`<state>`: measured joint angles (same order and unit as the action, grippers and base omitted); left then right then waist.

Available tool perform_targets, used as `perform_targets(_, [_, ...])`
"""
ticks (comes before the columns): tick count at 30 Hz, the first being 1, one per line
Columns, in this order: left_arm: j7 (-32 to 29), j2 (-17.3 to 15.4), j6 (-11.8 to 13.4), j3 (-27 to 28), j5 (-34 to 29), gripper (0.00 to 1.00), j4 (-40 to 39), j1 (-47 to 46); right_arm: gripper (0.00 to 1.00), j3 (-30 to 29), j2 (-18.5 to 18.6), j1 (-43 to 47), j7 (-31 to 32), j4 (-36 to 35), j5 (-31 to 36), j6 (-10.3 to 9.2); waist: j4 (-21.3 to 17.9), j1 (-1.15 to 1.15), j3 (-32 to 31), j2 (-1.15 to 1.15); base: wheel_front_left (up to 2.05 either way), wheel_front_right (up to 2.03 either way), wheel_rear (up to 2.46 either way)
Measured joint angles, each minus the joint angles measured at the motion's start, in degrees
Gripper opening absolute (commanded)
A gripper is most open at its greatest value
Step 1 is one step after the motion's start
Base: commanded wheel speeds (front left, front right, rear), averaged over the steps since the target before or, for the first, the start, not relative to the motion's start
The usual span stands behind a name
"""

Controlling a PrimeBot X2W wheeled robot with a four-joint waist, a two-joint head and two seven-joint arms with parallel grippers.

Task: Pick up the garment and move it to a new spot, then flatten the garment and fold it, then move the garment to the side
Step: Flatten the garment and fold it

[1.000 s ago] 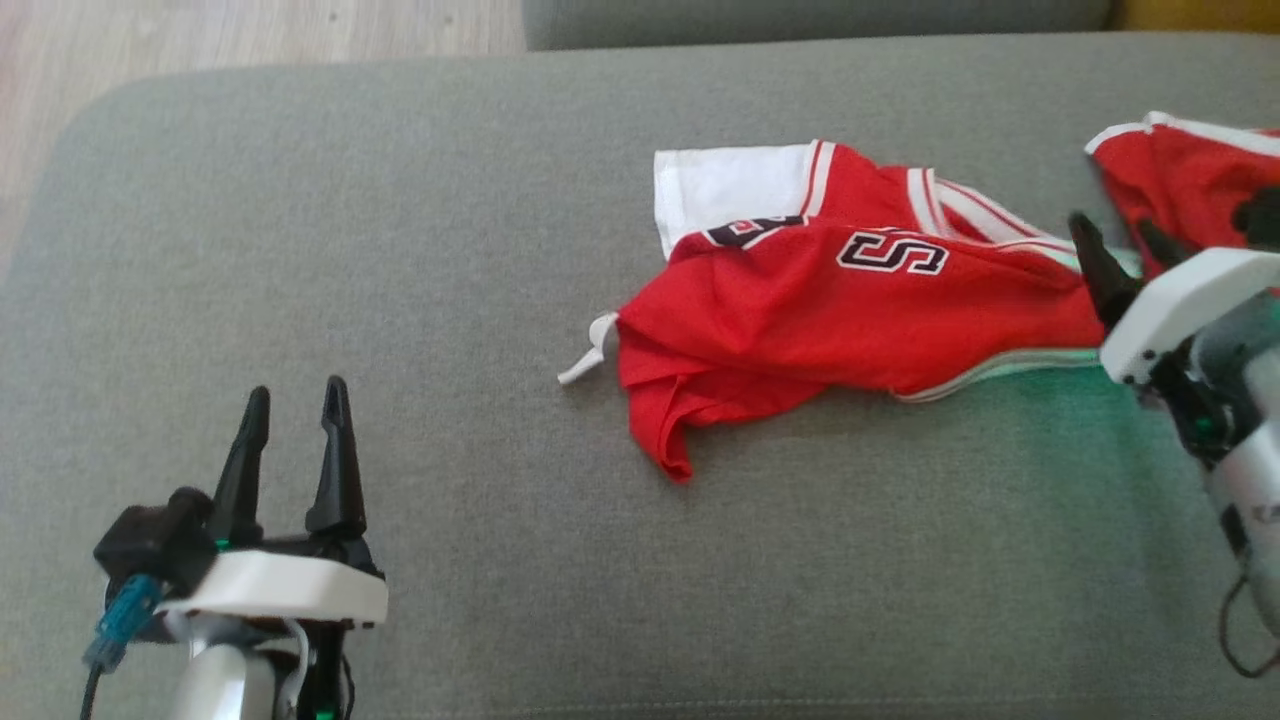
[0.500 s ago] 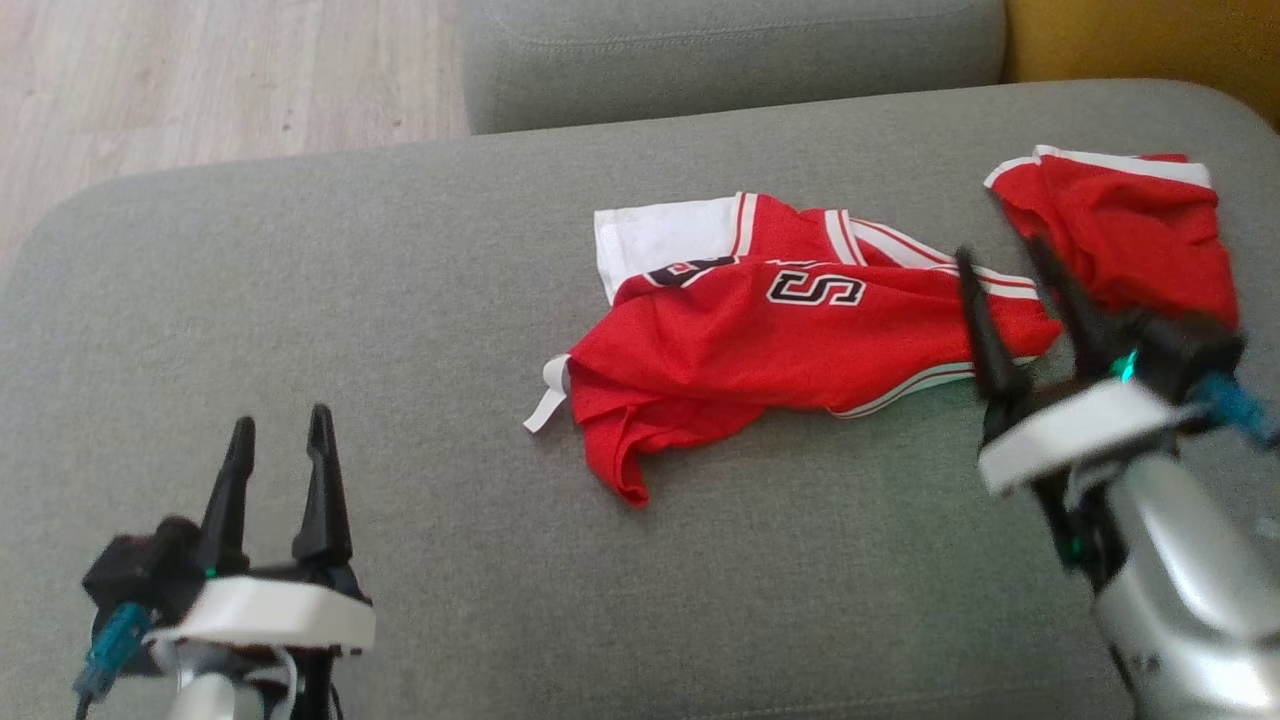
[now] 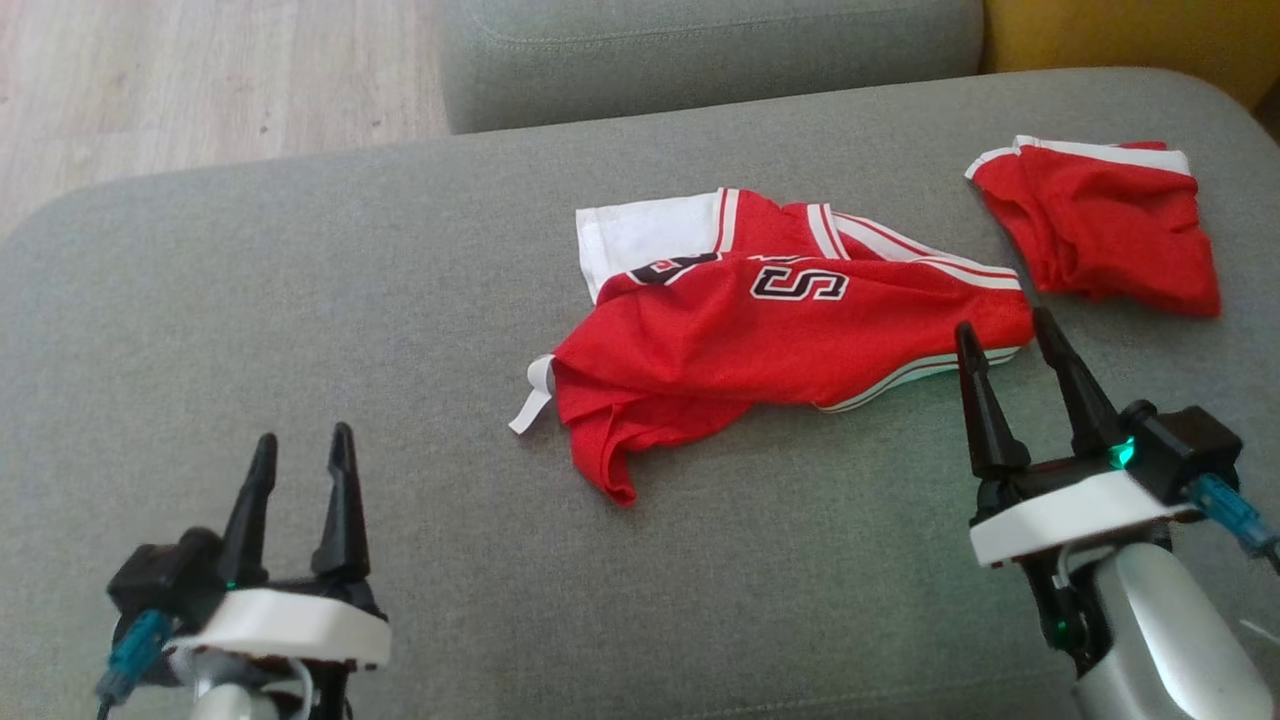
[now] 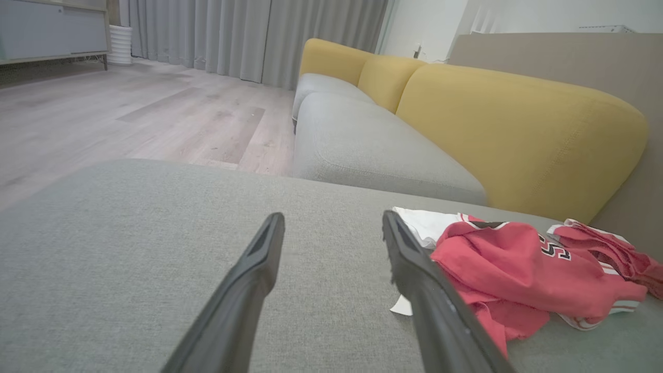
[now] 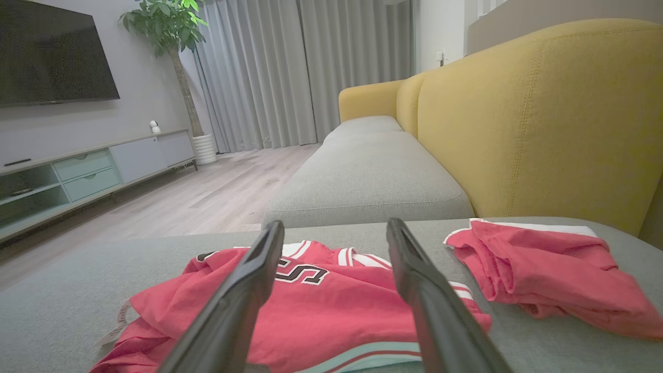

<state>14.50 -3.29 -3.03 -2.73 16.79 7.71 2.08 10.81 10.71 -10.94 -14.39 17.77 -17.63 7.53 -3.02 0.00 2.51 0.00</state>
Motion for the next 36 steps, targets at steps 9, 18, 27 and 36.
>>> perform_targets(9, [-17.6,-4.3,-3.4,-5.4,3.3,1.00,2.8,-7.4,1.00,0.1,-0.3,-0.5,0.0,-0.6,-0.1,0.00,-1.0,0.00,2.5,0.00,0.00,0.00,0.00])
perform_targets(18, [-43.1,-14.1,-4.1,-18.2,15.3,1.00,7.1,-27.4,1.00,0.4,-1.8,-5.2,-0.1,-2.6,-0.6,0.00,-5.3,0.00,6.9,0.00,0.00,0.00,0.00])
perform_targets(27, [-49.7,-24.5,-4.1,-33.4,25.9,1.00,15.3,-36.3,1.00,1.9,-3.2,-8.3,-0.2,-3.1,-2.2,0.00,-11.9,0.01,11.2,0.00,0.00,0.00,0.00])
perform_targets(36, [-44.6,-27.1,-4.5,-40.7,31.8,0.00,20.7,-42.8,1.00,1.7,-3.9,-8.5,-0.2,-3.0,-2.5,0.00,-15.6,0.01,13.5,0.00,0.00,0.00,0.00])
